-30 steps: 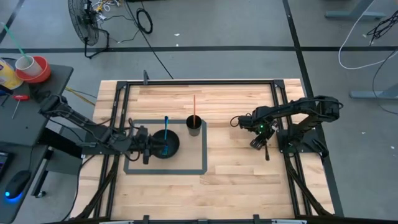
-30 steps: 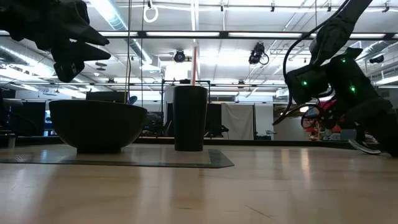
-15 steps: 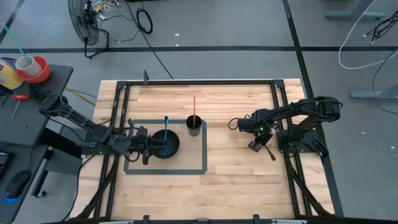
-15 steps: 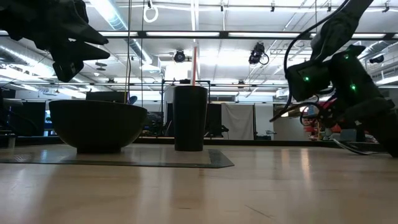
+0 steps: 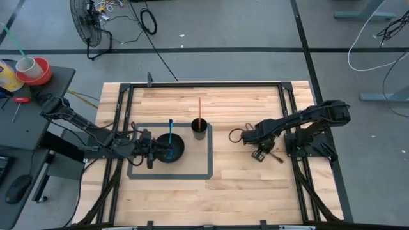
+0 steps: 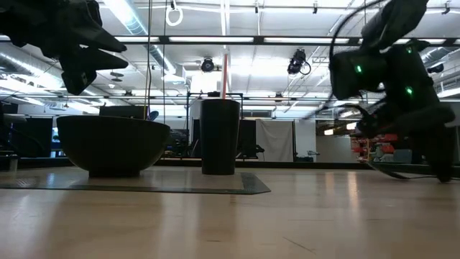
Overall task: Pick & Place Utensil
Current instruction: Put the spoon into the black bowl on the table mat
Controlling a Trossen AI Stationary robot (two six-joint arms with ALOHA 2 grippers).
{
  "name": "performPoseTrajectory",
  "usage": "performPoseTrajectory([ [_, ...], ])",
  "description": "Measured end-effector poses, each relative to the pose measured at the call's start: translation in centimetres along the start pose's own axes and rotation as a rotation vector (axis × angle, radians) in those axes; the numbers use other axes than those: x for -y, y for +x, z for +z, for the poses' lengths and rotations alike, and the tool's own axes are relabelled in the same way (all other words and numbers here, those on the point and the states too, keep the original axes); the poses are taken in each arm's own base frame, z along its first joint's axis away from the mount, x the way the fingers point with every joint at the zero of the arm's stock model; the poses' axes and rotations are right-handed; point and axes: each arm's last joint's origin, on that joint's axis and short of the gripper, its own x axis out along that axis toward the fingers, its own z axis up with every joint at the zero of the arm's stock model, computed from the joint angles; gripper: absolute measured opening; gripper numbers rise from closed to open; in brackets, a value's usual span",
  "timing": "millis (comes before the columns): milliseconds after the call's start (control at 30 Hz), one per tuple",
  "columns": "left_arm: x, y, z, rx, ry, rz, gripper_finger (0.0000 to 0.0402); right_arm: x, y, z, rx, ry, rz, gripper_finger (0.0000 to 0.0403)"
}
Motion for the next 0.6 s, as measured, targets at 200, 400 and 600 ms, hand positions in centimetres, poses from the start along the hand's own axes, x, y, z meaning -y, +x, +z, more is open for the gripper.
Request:
performPoseTrajectory([
  [200, 0.0, 0.0, 0.1, 0.025, -0.007, 0.014, 0.0122, -3.2, -2.1, -0.1, 0.109, -0.096, 0.057, 0.0015],
  [400, 0.2, 0.2, 0.2, 0.055, -0.022, 0.013, 0.0122, -7.1, -5.4, -1.2, 0.289, -0.189, 0.067, 0.0013],
  [600, 0.8, 1.3, -0.2, 0.08, -0.039, -0.001, 0.0122, -10.7, -8.7, -2.9, 0.506, -0.241, 0.112, 0.0012],
])
